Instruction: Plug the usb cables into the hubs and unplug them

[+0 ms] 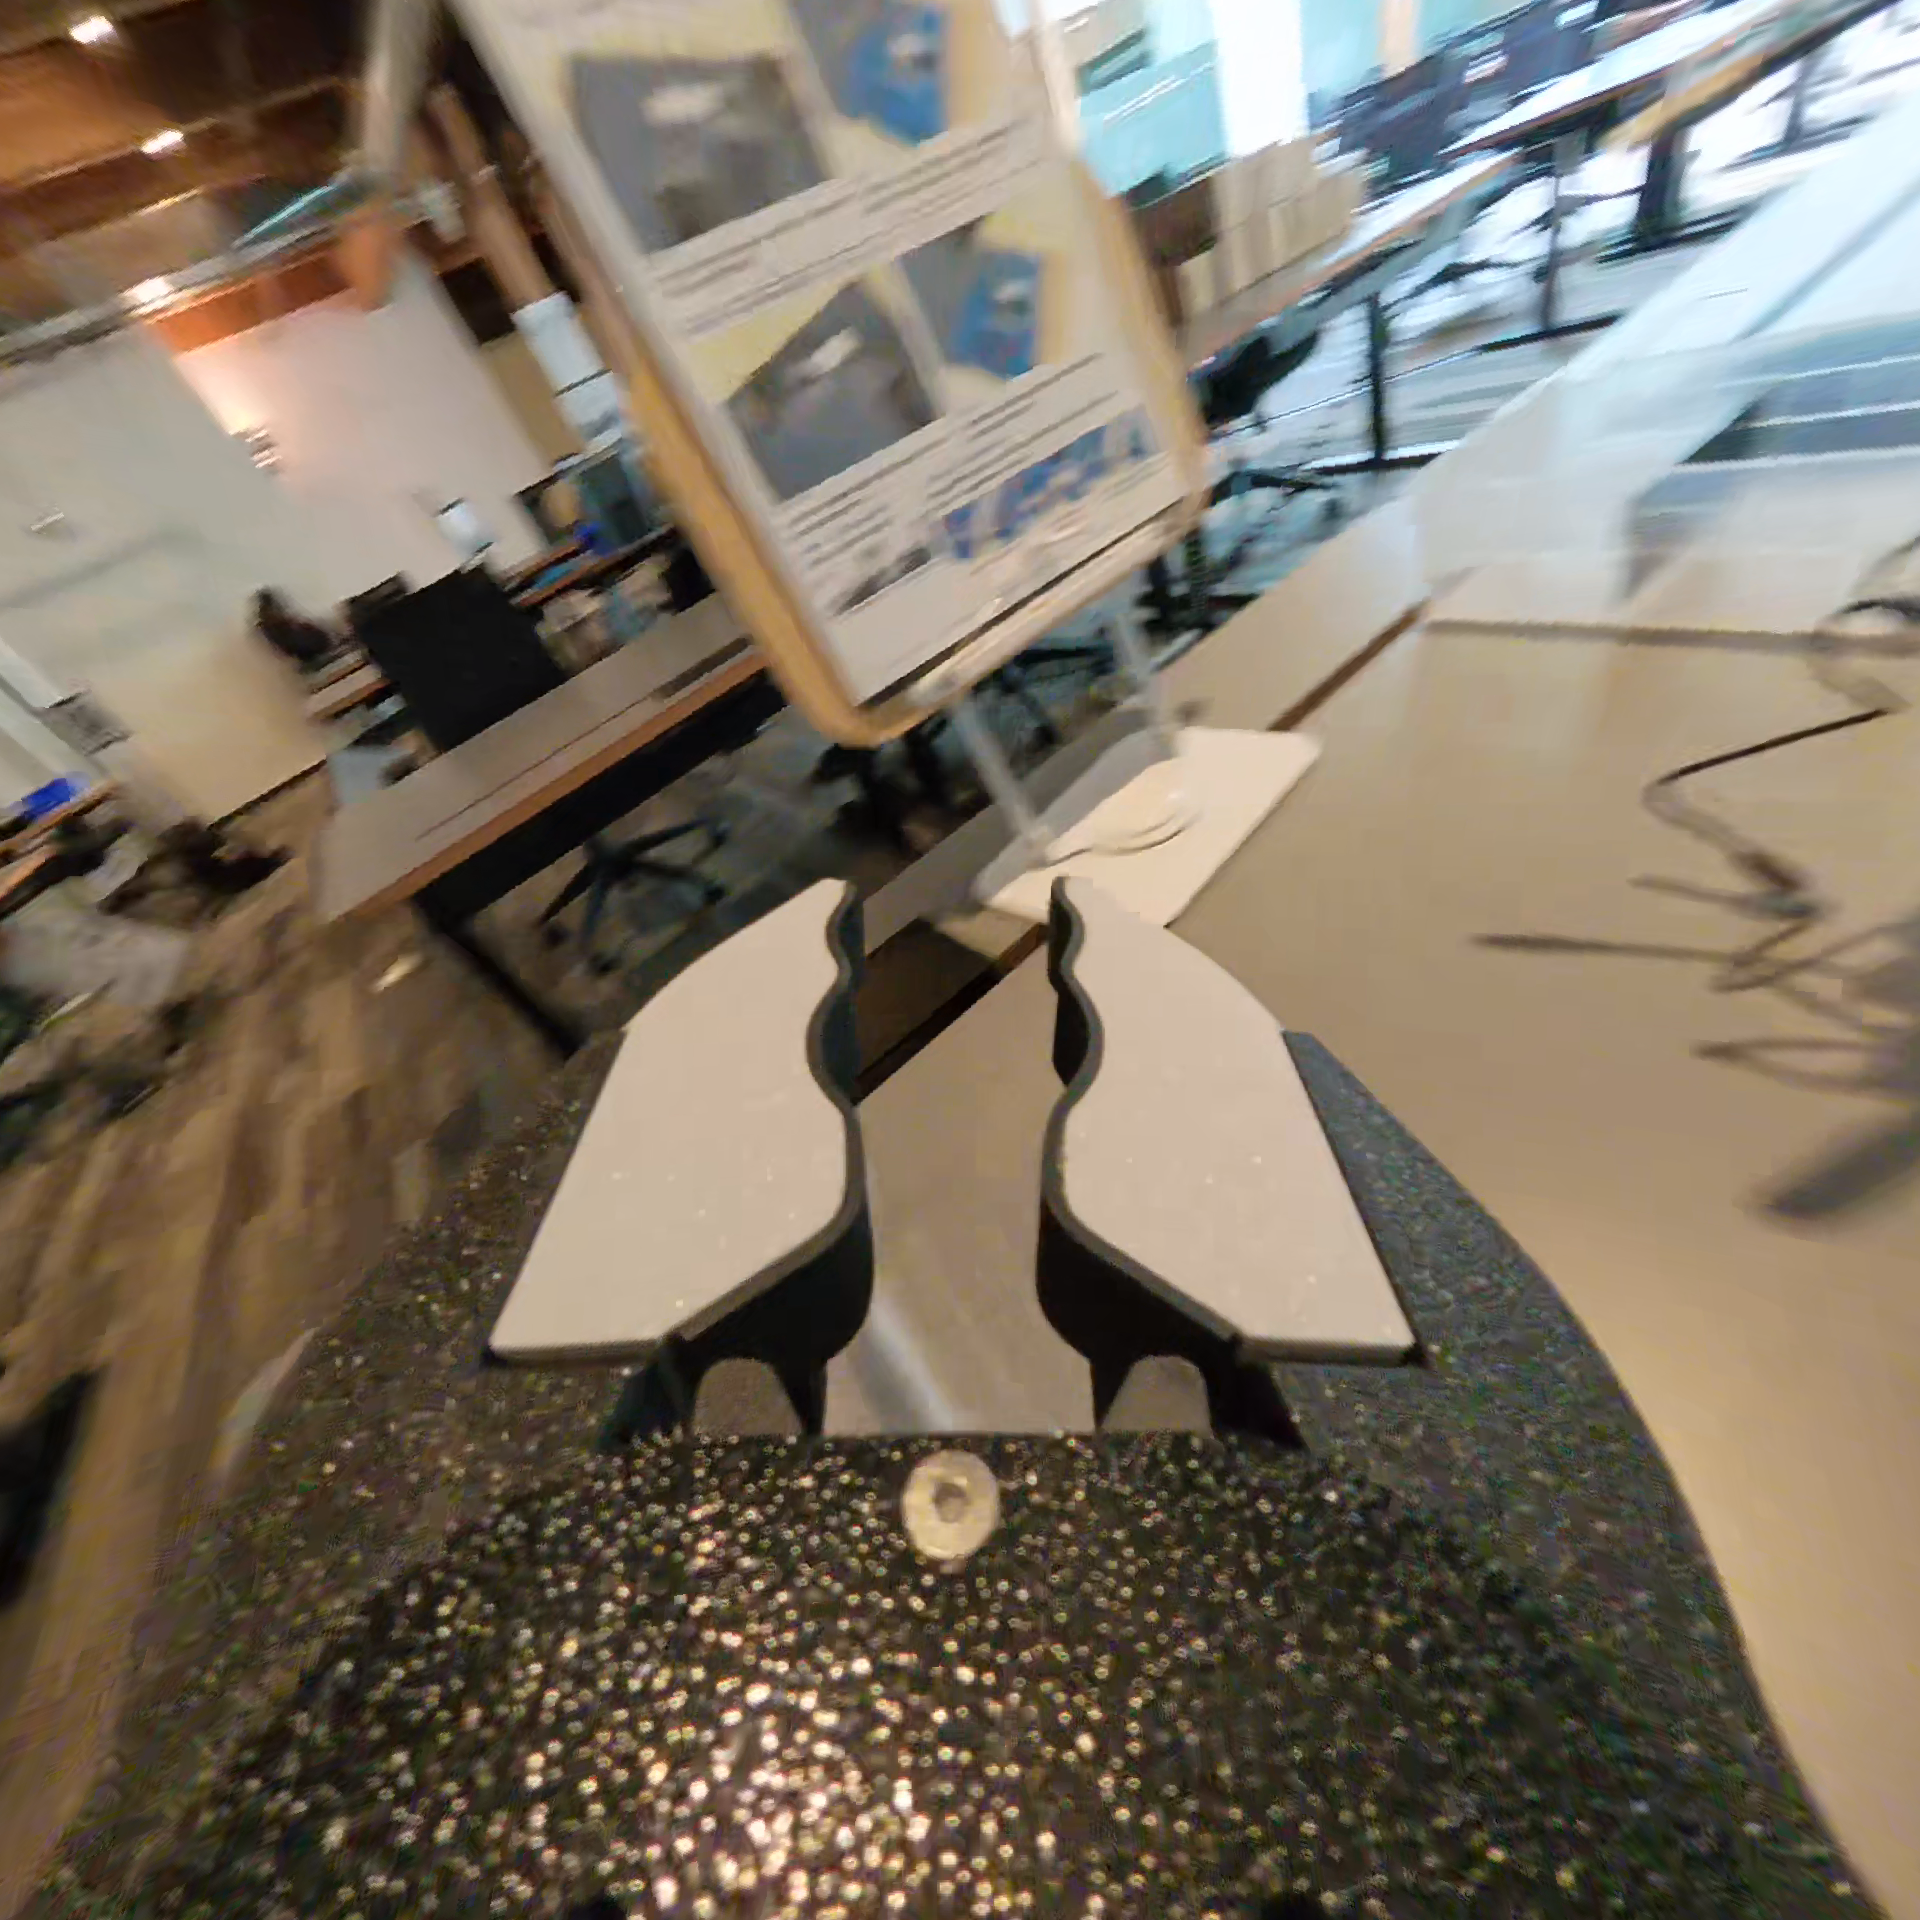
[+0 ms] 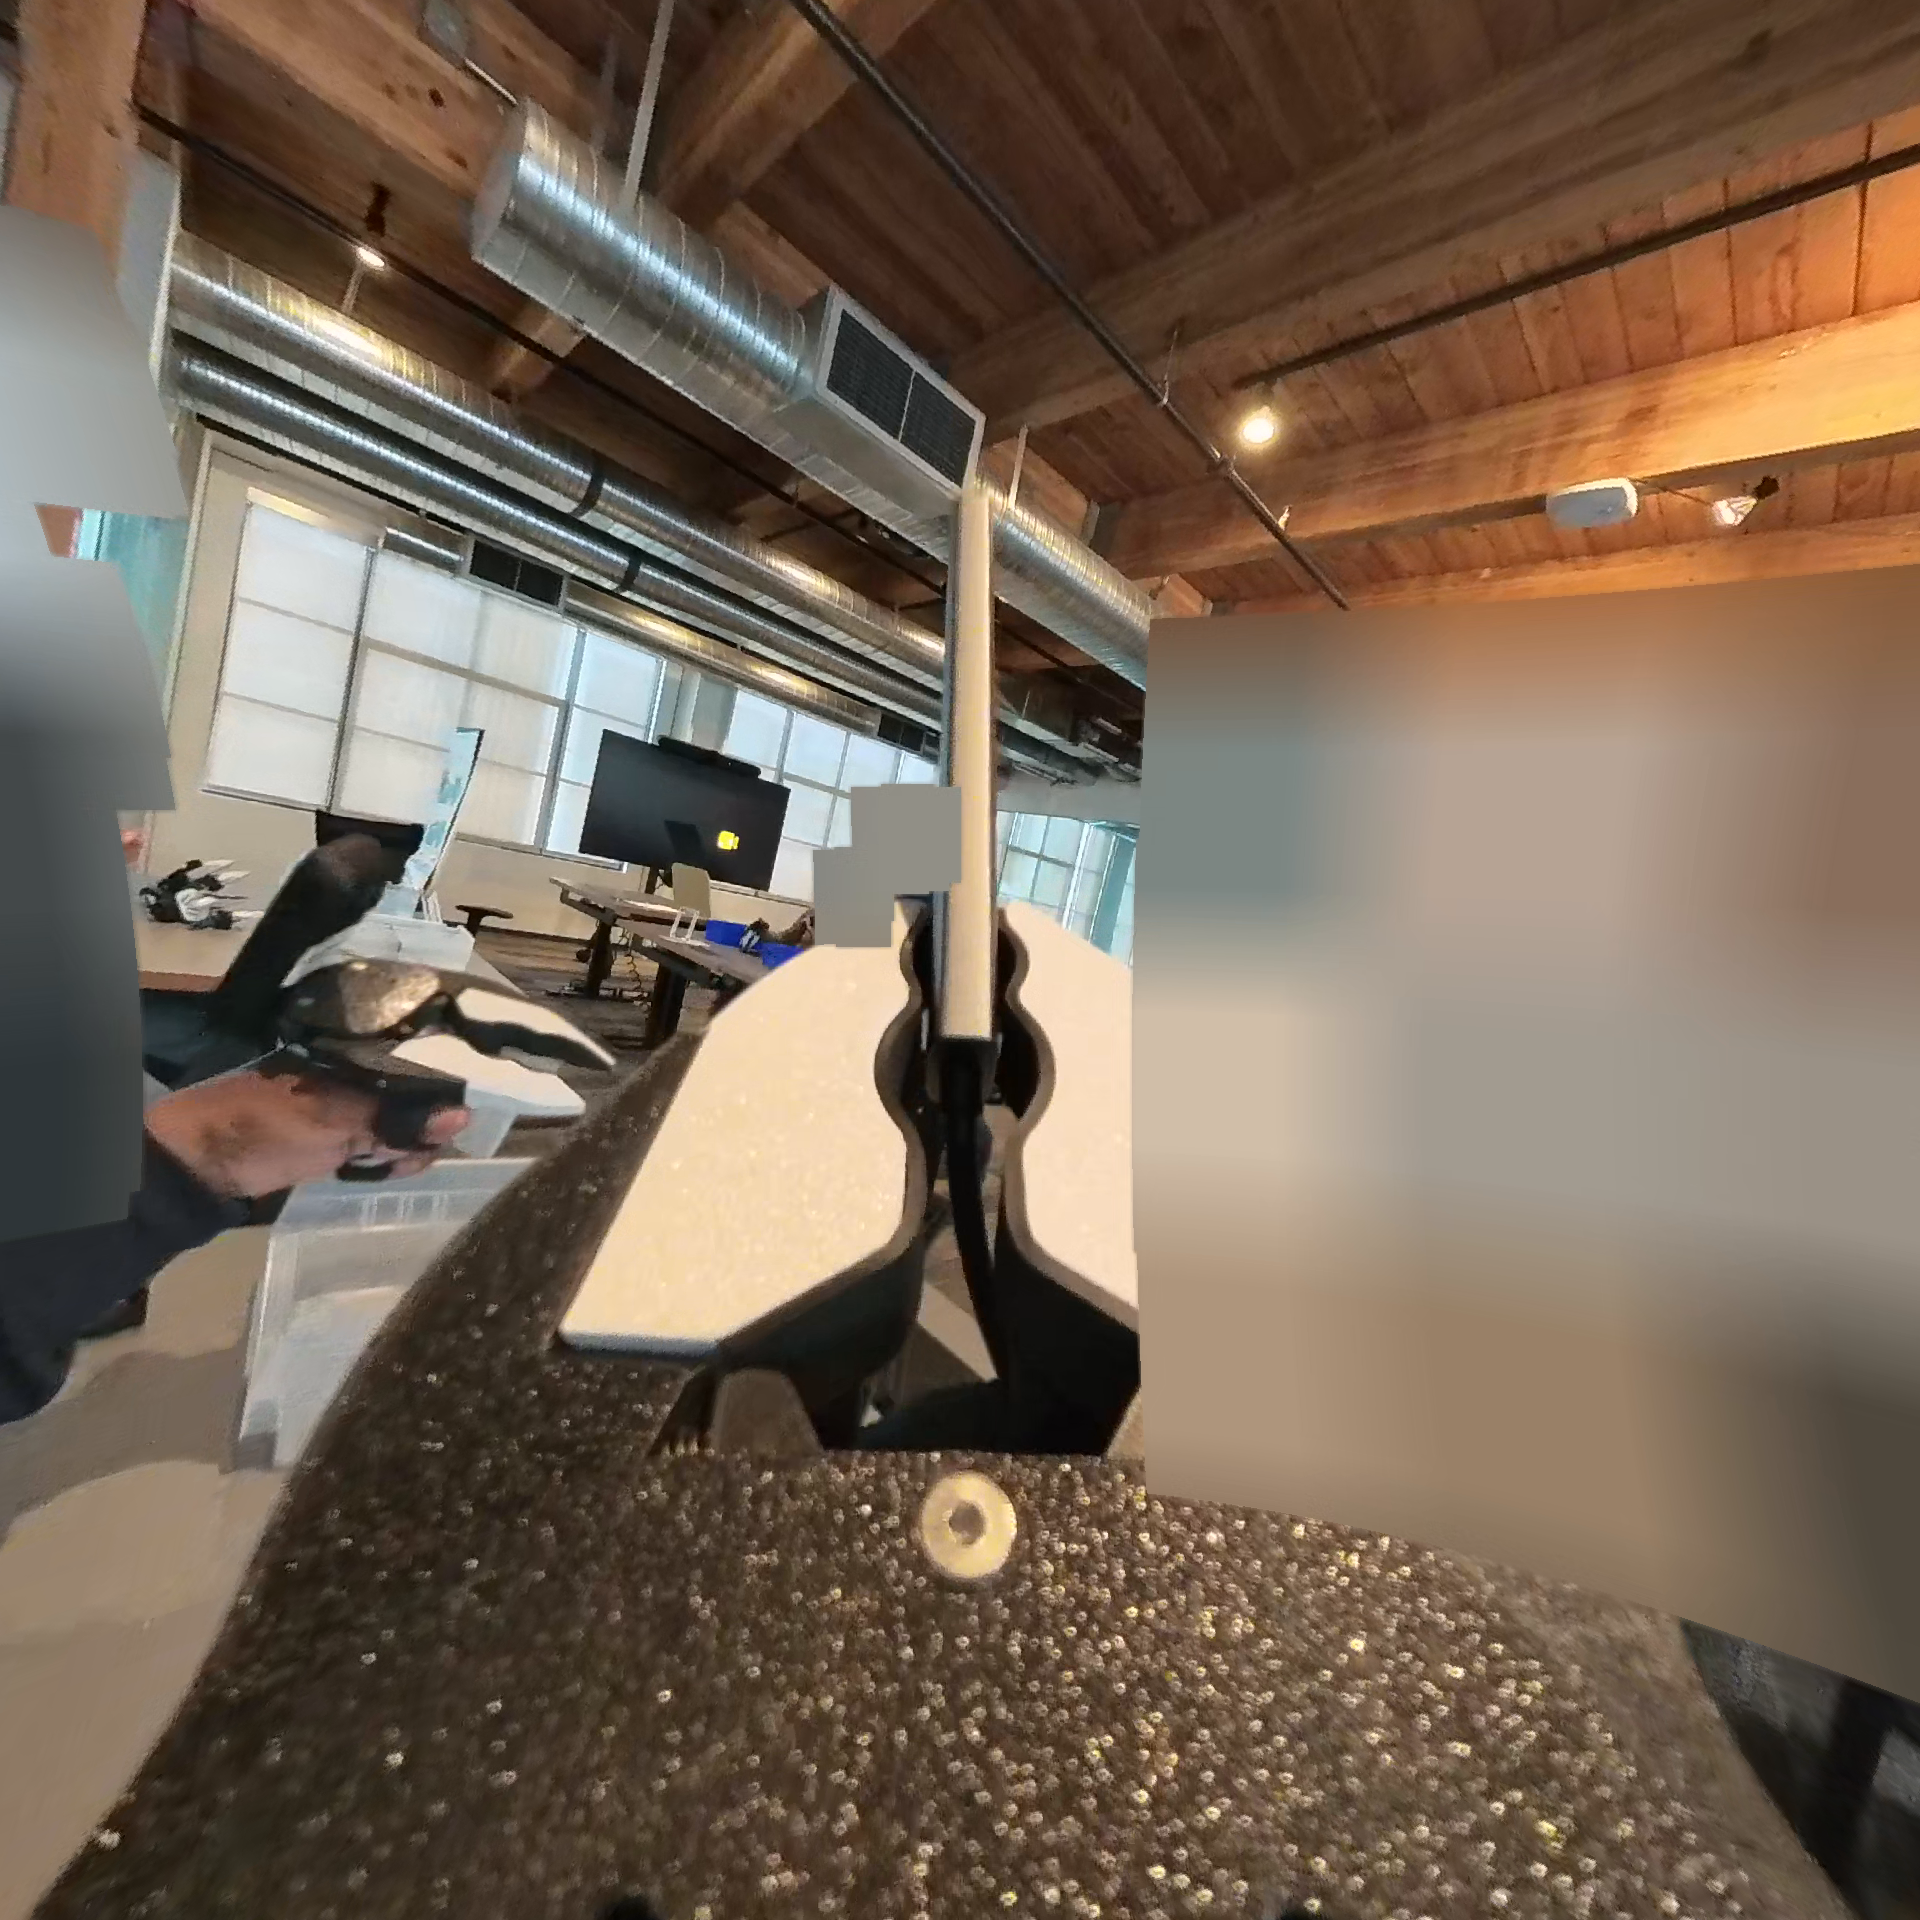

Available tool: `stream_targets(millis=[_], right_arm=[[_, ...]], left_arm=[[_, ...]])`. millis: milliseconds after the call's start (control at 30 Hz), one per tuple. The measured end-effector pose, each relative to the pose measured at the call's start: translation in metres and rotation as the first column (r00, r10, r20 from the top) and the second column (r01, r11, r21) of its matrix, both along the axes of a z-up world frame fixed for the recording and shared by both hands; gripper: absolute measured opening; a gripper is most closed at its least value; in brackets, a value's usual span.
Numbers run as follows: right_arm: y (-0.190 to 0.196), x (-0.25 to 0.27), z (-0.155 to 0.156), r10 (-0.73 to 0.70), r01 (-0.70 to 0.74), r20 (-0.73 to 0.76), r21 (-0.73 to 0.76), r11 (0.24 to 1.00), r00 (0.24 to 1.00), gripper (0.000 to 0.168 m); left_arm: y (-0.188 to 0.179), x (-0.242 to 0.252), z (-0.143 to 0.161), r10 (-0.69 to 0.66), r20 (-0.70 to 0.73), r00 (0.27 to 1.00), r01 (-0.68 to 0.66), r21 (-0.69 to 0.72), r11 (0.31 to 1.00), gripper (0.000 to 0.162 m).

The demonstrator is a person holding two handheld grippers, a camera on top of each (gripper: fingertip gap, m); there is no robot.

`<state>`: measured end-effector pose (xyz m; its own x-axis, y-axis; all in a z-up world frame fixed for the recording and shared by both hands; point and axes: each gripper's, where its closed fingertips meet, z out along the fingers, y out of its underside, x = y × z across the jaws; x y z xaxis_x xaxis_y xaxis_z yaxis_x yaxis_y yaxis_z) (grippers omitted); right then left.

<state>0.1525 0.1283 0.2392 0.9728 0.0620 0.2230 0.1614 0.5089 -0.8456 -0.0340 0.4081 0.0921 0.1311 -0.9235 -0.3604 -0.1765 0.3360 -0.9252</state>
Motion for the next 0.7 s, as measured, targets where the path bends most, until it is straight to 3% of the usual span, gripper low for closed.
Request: stream_targets(millis=[133, 300, 467, 567, 700], right_arm=[[-0.01, 0.016, -0.014, -0.01, 0.01, -0.001, -0.031, 0.999, 1.0, 0.009], [-0.01, 0.031, -0.046, -0.002, 0.002, 0.006, -0.065, 0.998, 1.0, 0.009], [0.007, 0.043, -0.095, 0.024, -0.031, -0.045, -0.15, 0.988, 0.999, 0.009], [0.018, 0.047, -0.13, 0.033, -0.047, -0.069, -0.209, 0.977, 0.997, 0.009], [0.023, 0.052, -0.162, 0.029, -0.058, -0.122, -0.242, 0.969, 0.992, 0.009]], left_arm=[[-0.087, 0.065, 0.01, -0.293, 0.054, 0.955, 0.294, -0.013, 0.956, 0.035], [-0.17, 0.136, 0.011, -0.538, 0.348, 0.768, 0.613, -0.153, 0.775, 0.038], [-0.212, 0.196, -0.047, -0.56, 0.452, 0.694, 0.711, -0.306, 0.633, 0.05], [-0.216, 0.215, -0.079, -0.495, 0.484, 0.721, 0.684, -0.383, 0.621, 0.054], [-0.217, 0.222, -0.099, -0.437, 0.475, 0.764, 0.637, -0.448, 0.627, 0.056]])
